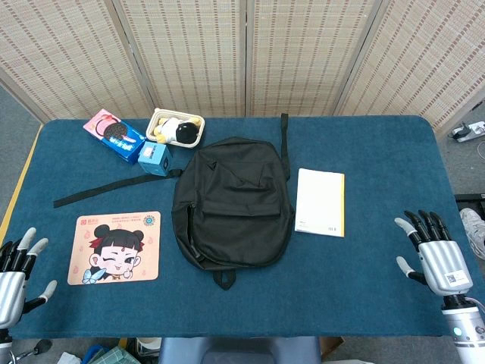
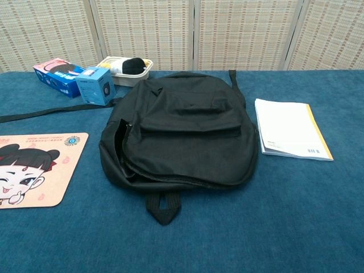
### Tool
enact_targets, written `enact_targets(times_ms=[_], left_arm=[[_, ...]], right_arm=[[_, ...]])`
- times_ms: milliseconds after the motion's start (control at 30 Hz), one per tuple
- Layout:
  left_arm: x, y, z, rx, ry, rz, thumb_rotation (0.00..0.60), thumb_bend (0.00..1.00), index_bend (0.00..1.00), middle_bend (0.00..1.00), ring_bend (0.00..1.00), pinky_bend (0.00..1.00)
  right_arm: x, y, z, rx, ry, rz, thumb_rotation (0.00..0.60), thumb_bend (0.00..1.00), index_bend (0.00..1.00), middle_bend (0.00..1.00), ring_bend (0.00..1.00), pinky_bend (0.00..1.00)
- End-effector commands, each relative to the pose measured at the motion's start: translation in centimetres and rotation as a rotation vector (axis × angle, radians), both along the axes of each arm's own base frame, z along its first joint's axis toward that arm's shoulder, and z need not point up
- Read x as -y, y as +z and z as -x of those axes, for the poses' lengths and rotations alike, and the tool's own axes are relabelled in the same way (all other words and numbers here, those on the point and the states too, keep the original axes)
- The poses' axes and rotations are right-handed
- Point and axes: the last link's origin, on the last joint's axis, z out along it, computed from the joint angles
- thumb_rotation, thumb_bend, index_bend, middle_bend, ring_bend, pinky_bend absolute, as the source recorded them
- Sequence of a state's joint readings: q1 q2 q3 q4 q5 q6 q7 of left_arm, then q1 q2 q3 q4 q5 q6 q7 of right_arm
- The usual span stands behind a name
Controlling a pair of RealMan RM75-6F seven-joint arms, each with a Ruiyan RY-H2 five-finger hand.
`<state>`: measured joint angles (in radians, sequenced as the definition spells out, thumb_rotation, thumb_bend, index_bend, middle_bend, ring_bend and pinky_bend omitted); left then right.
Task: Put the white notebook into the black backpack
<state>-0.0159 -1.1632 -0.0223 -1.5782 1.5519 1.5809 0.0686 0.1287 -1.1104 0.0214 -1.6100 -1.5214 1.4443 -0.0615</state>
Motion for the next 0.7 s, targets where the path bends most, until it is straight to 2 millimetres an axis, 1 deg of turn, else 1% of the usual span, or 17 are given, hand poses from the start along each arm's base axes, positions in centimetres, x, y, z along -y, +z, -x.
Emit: enact_targets(times_ms=[33,200,300,467,600,700], left_arm=[[-0.1,-0.1,0.0,-0.002,0.002,0.002,0.600,0.28,0.16,0.03,0.08,0.00],[-0.1,-0.1,-0.1,-0.005,0.001,0.005,0.600,0.28,0.16,0.03,0.08,0.00],[0.0,0.0,-0.1,-0.004,0.002,-0.001,0.600,0.28,0.16,0.03,0.08,0.00],[0.3,0.1,-0.1,-0.001,0.004,-0.008,0.600,0.28,0.16,0.03,0.08,0.00],[0.6,0.2,0.1,0.001,0.011,-0.014,0.600,0.28,0.16,0.03,0.08,0.00],[0.8,0.3,0.3,0.003,0.019,-0.020,0.600,0.28,0.16,0.03,0.08,0.00]], right_arm=[[0.2,0.1,0.1,-0.004,0.000,-0.002,0.600,0.25,0.17,0.11,0.04,0.02],[0.9,0.0,0.3,-0.026,-0.001,-0.012,0.600,0.24,0.17,0.11,0.04,0.02],[1.8,-0.1,0.4,-0.062,0.000,-0.026,0.600,0.24,0.17,0.11,0.04,0.02],[4.4,-0.7,0.3,-0.128,0.008,-0.065,0.600,0.24,0.17,0.11,0.04,0.02],[6.8,-2.0,0.3,-0.172,0.029,-0.104,0.600,0.22,0.17,0.11,0.04,0.02],[8.0,-3.2,0.3,-0.209,0.043,-0.128,0.600,0.20,0.17,0.11,0.04,0.03]])
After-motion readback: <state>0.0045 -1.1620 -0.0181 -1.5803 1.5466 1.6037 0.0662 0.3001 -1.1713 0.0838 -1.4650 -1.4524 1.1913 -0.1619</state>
